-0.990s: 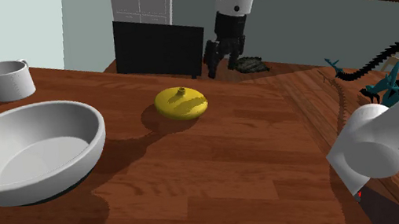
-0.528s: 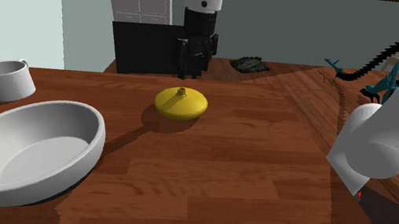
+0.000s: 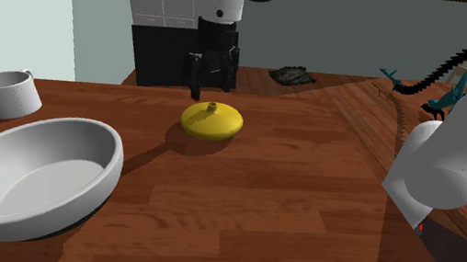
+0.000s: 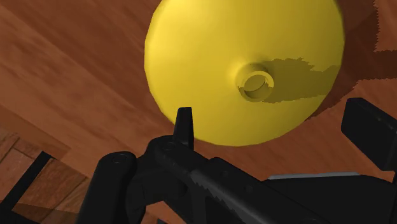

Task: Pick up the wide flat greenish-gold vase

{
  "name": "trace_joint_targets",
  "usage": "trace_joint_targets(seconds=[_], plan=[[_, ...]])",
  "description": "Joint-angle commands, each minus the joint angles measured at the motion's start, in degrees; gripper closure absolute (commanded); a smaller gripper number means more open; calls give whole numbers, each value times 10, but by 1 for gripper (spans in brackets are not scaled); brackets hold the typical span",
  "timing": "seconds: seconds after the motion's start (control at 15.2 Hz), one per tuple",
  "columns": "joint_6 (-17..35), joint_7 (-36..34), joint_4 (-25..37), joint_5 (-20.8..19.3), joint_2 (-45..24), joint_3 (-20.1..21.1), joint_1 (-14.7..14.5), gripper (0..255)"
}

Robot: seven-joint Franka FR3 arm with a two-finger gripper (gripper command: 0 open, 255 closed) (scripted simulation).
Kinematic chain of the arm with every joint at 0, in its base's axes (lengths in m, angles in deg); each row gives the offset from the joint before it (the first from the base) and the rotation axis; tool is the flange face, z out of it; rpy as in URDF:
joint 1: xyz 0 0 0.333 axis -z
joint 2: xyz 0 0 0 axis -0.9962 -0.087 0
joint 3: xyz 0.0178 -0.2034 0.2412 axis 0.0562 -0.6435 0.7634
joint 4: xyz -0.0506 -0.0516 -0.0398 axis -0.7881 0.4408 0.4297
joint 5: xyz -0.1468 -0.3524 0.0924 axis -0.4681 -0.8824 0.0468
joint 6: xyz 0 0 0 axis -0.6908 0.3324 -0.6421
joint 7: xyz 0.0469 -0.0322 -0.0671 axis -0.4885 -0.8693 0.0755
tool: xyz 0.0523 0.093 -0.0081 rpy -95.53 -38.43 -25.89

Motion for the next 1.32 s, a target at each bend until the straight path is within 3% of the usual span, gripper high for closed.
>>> trace_joint_targets(seconds=[0.0,0.2,0.26,0.86,1.25], plan=[[17,-1,-15,0,-1,1,-1,0],[29,-1,-27,0,-2,2,-1,0],[29,-1,-26,0,-3,2,-1,255],[29,-1,-27,0,-2,2,-1,255],[-17,-1,17,0,0,0,0,255]])
